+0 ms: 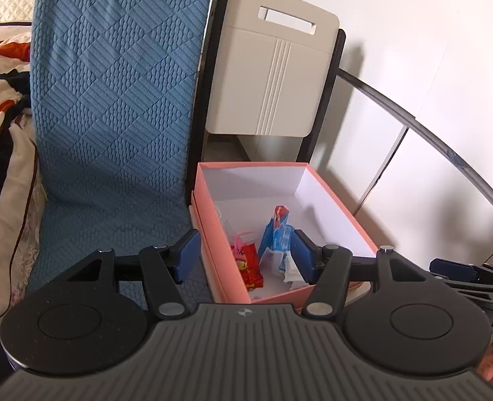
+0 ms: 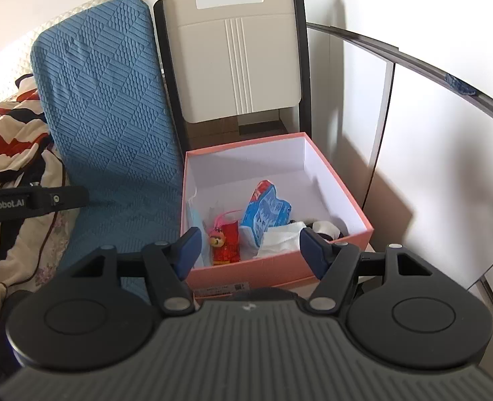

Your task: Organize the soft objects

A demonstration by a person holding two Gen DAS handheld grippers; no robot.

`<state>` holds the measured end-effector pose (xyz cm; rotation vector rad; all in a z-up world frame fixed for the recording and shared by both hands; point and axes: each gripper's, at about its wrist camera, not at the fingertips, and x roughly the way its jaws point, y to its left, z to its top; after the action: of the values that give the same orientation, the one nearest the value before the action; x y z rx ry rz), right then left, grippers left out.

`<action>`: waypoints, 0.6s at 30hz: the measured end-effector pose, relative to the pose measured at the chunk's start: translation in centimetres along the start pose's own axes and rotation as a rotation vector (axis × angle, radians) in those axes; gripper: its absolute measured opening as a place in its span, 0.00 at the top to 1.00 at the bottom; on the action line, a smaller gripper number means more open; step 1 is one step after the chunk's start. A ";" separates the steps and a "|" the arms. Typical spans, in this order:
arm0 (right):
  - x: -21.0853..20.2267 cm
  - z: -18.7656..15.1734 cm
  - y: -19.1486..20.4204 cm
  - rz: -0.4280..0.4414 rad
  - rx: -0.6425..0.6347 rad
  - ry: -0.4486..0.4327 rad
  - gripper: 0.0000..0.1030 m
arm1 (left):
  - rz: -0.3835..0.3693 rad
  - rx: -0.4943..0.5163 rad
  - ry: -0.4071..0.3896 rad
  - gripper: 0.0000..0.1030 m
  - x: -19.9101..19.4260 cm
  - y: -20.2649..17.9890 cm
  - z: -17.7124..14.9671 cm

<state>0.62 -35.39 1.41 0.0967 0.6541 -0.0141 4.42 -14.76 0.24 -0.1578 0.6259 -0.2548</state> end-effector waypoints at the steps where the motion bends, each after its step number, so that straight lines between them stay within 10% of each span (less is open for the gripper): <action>1: -0.1 -0.2 0.1 -0.001 0.000 0.001 0.35 | 0.000 -0.001 0.003 0.37 -0.1 0.1 -0.3; 18: -0.2 -2.2 1.4 0.007 -0.018 0.002 0.35 | 0.016 -0.036 0.014 0.37 -1.1 2.3 -2.8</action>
<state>-0.84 -33.80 -0.12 0.0819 0.6559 -0.0014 2.38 -12.41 -1.91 -0.1862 0.6461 -0.2298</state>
